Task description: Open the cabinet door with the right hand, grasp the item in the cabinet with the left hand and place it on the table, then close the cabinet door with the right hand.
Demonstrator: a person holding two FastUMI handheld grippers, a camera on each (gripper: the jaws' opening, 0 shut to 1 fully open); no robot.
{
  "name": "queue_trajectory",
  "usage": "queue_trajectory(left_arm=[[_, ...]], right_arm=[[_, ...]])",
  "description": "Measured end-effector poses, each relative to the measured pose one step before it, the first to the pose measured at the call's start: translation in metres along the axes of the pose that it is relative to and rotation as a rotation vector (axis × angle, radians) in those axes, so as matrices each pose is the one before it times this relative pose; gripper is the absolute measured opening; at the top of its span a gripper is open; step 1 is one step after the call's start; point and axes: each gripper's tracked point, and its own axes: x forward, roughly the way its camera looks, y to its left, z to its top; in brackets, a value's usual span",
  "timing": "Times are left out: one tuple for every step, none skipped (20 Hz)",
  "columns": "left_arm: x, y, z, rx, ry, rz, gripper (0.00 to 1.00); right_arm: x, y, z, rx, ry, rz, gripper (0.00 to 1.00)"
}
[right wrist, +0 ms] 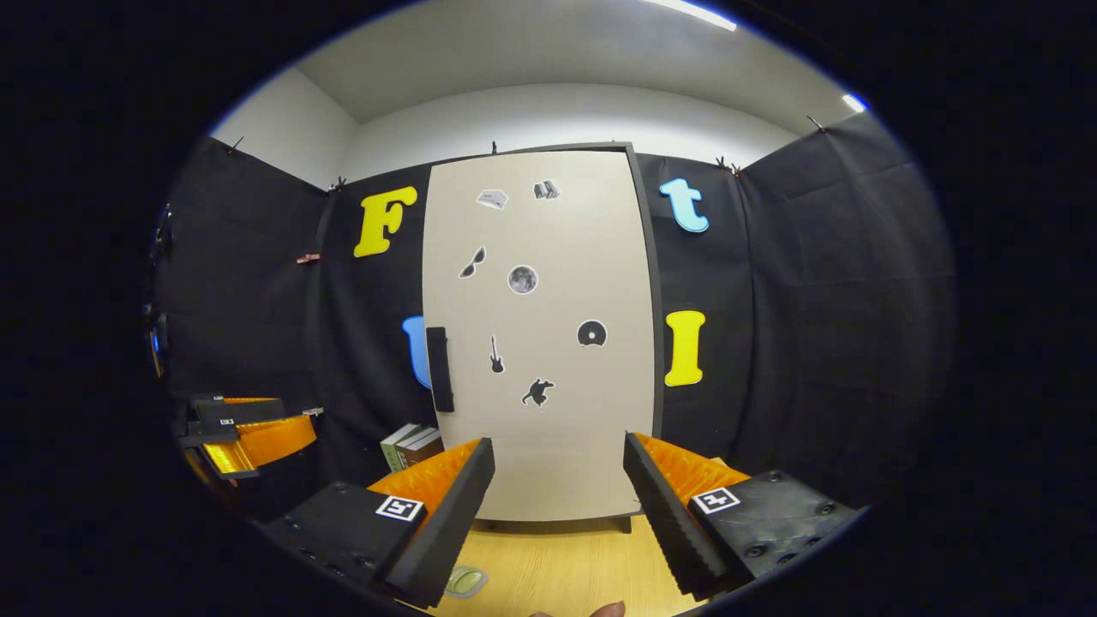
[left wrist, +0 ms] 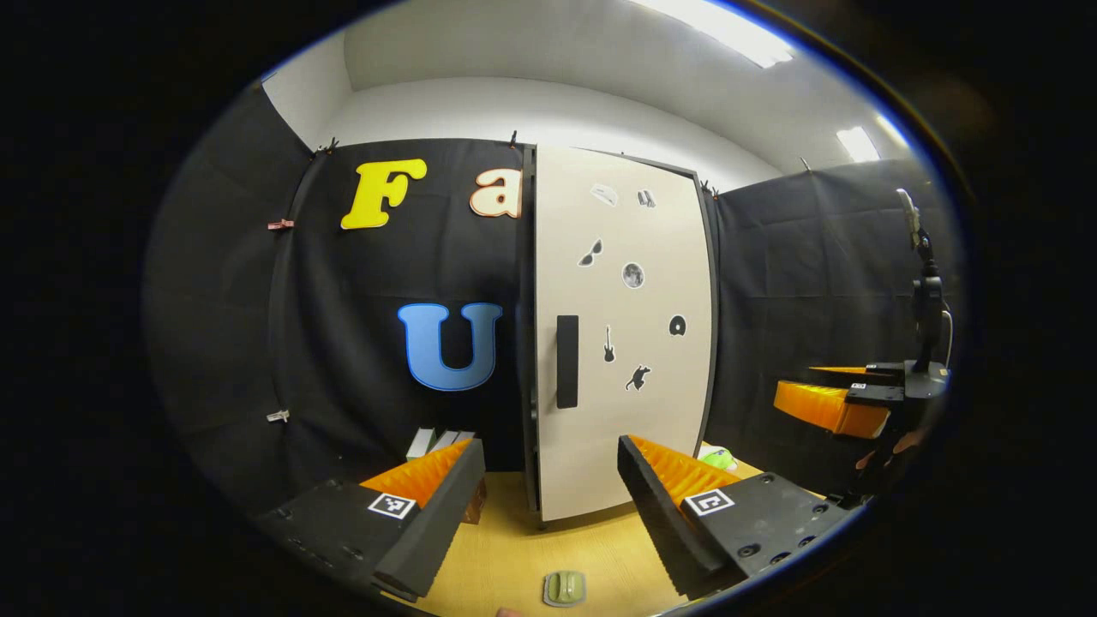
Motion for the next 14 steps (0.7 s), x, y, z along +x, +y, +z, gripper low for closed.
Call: queue_trajectory(left_arm=[[0.00017, -0.00058, 0.00130, -0.00360, -0.00183, 0.00015, 0.98], [0.00050, -0.00181, -0.00023, -0.00348, -0.00071, -0.00493, 0.98], [0.00035, -0.00111, 0.00080, -0.00097, -0.00155, -0.00111, 0.98], [-0.00104, 0.00073, -0.00010, 0.00237, -0.00263, 0.00337, 0.98], [-0.00057, 0.00008, 0.00133, 0.00381, -0.00244, 0.00152, 0.98], [-0.00107, 0.00131, -0.00029, 0.00183, -0.00081, 0.00636, 0.98], [-0.00040, 0.00094, -0.00022, -0.00269, -0.00093, 0.00241, 0.98], [-0.00055, 0.00093, -0.00053, -0.00616, -0.00065, 0.00390, 0.98], [-0.00005, 0.00190, -0.00064, -0.00662, 0.00235, 0.00646, 0.98], [0.00032, 0.00043, -0.00095, -0.00426, 0.00359, 0.00371, 0.98], [0.00002, 0.00117, -0.00016, -0.00198, 0.00338, 0.00629, 0.98], [0.00078, -0.00022, -0.00047, -0.00022, -0.00149, 0.00272, 0.98], [0.00061, 0.00030, -0.00064, 0.00199, 0.00417, 0.00660, 0.98], [-0.00024, 0.00093, -0.00351, 0.00254, 0.00539, 0.00810, 0.98]], right_arm=[[0.00032, 0.00060, 0.00050, -0.00068, -0.00196, 0.00145, 0.98], [-0.00025, -0.00044, 0.00087, -0.00181, -0.00081, 0.00121, 0.98], [0.00020, 0.00053, 0.00103, -0.00190, -0.00337, 0.00186, 0.98], [-0.00040, -0.00008, 0.00059, -0.00005, -0.00135, 0.00080, 0.98], [-0.00011, 0.00129, 0.00016, 0.00105, -0.00201, 0.00391, 0.98], [0.00008, -0.00116, 0.00015, 0.00003, 0.00045, -0.00195, 0.98], [-0.00175, 0.00047, -0.00065, 0.00202, -0.00079, 0.00296, 0.98], [-0.00079, -0.00036, 0.00010, 0.00368, -0.00235, -0.00218, 0.98], [-0.00118, -0.00108, 0.00117, 0.00475, -0.00346, 0.00120, 0.98], [-0.00085, 0.00052, 0.00039, 0.00152, -0.00420, 0.00110, 0.97], [-0.00023, -0.00183, 0.00048, -0.00331, -0.00397, -0.00054, 0.97], [0.00072, -0.00138, 0.00102, -0.00436, -0.00627, 0.00169, 0.97], [0.00103, -0.00192, 0.00020, -0.00277, 0.00053, -0.00176, 0.97], [0.00053, -0.00080, -0.00192, 0.00135, 0.00579, 0.00429, 0.98]])
